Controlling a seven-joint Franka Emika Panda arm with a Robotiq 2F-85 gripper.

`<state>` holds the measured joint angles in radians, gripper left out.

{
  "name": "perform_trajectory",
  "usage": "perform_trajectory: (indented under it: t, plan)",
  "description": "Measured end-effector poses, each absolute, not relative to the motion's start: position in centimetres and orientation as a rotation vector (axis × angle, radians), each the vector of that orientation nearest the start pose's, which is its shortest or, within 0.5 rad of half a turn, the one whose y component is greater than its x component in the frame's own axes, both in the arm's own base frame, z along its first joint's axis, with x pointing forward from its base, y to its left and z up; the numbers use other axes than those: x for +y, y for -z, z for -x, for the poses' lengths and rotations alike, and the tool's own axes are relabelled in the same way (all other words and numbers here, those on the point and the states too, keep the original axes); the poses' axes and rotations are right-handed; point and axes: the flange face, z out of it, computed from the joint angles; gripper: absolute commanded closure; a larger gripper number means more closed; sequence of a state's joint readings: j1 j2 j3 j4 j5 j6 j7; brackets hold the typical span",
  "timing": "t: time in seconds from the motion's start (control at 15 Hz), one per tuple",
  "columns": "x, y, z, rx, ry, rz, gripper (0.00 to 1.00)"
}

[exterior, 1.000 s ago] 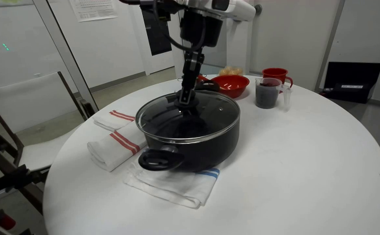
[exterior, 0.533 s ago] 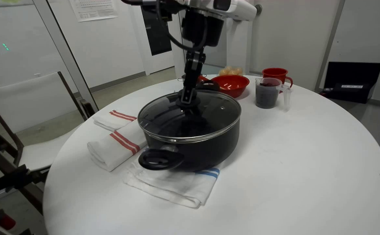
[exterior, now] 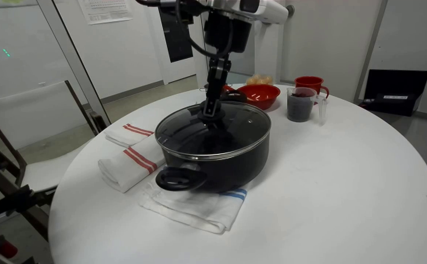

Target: Put the lid on the pot

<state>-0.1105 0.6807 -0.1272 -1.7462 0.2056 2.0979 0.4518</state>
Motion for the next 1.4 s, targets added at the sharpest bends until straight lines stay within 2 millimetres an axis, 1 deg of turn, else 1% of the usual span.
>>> perform_trajectory:
  t: [1.2, 1.27, 1.33, 1.4]
  plan:
    - [-12.3, -16.7, -62.3, 1.17, -0.429, 2.828, 0.74]
    - [-12.3, -16.6, -62.3, 1.17, -0.43, 2.828, 0.24]
    - [-12.3, -16.6, -62.3, 1.171, -0.43, 2.827, 0.23]
    - [-12.3, -16.5, -62.3, 1.171, -0.431, 2.826, 0.17]
